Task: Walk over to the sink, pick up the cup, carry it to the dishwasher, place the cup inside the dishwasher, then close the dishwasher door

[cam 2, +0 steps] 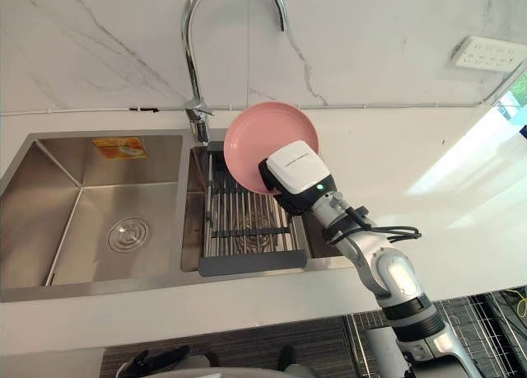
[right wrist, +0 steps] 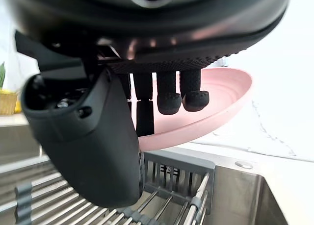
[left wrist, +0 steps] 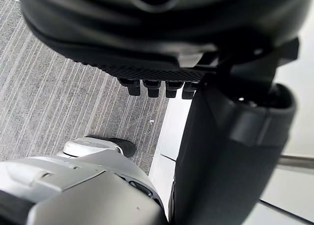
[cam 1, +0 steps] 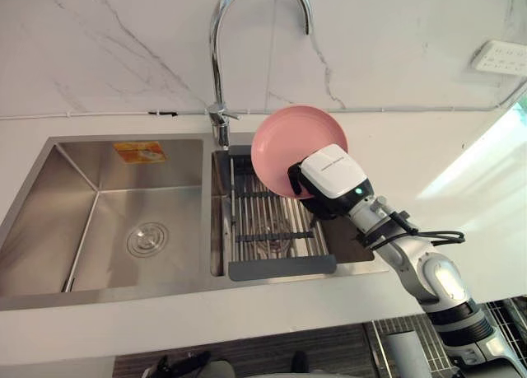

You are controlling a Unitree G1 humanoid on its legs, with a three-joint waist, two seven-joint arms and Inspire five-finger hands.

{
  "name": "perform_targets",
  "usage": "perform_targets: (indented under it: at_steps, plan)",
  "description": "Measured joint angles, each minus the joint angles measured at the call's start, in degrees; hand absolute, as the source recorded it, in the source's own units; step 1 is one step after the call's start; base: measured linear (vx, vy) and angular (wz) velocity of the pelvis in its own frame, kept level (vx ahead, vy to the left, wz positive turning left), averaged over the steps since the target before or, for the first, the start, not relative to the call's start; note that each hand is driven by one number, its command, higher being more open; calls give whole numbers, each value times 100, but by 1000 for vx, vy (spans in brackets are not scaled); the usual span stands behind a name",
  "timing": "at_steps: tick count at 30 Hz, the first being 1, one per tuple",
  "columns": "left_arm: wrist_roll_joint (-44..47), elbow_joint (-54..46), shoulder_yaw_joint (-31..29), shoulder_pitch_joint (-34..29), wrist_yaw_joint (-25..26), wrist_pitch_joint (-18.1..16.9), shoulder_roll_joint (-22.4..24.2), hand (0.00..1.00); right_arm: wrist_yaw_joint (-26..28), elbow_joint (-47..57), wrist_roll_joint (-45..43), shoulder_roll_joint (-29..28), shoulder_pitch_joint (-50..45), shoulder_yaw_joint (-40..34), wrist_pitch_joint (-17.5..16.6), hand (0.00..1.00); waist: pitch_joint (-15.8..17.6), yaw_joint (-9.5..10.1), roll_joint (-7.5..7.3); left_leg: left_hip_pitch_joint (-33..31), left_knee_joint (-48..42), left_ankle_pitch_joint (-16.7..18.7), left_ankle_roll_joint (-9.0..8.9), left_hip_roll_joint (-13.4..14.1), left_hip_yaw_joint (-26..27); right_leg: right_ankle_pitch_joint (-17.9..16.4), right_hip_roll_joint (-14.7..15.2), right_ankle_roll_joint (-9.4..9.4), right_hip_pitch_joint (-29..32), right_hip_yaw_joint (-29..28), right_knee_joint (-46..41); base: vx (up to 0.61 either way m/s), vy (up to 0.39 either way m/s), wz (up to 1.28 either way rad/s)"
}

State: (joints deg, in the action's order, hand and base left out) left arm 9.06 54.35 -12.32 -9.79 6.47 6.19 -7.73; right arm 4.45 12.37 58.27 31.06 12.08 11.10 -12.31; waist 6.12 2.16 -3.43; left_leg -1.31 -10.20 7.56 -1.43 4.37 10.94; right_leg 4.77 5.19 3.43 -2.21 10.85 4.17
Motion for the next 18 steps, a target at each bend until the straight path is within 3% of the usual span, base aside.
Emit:
perform_targets:
  at_steps: [7, 9, 12, 14, 16, 18]
  plan:
    - [-57, -31, 22, -150, 78, -169, 127, 100, -2, 667, -302, -25, -690, -715, 80, 0, 87, -54, 141, 227, 23, -14, 14, -28, -57, -53, 46, 58, -235, 58, -28, -25, -2, 6]
    - [-107, -82, 28, -199, 83, -353, 272, 100, -24, 753, -306, -26, -830, -845, 65, 0, 213, -89, 357, 87, -701, 396, -5, 151, 8, -268, -31, 75, -132, -98, -416, -80, 29, -26]
    - [-98, -301, 32, -470, 114, -577, 387, 100, -59, 848, -311, 44, -834, -838, -77, 0, 249, -130, 561, 67, -1499, 907, -112, 519, 323, -675, -235, 61, 200, -635, -1157, -90, 74, -87]
    - [-97, -249, 26, -448, 148, -575, 371, 100, -256, 871, -361, 175, -773, -848, -100, 0, 246, -190, 564, -31, -1626, 995, -113, 431, 26, -693, -275, 66, 603, -940, -1554, -33, 54, -92]
    - [-98, -171, 35, -384, 178, -522, 394, 100, -450, 727, -378, 377, -557, -914, -86, 0, 335, -358, 557, -13, -1405, 922, 6, 173, 53, -632, -175, 143, 976, -1233, -1842, -76, 68, -69]
    - [-97, -71, 41, -285, 169, -504, 368, 100, -535, 538, -415, 430, -341, -934, -51, 0, 420, -441, 570, -37, -1398, 898, 54, 94, 46, -545, -141, 167, 1045, -1337, -1825, -162, 100, -39]
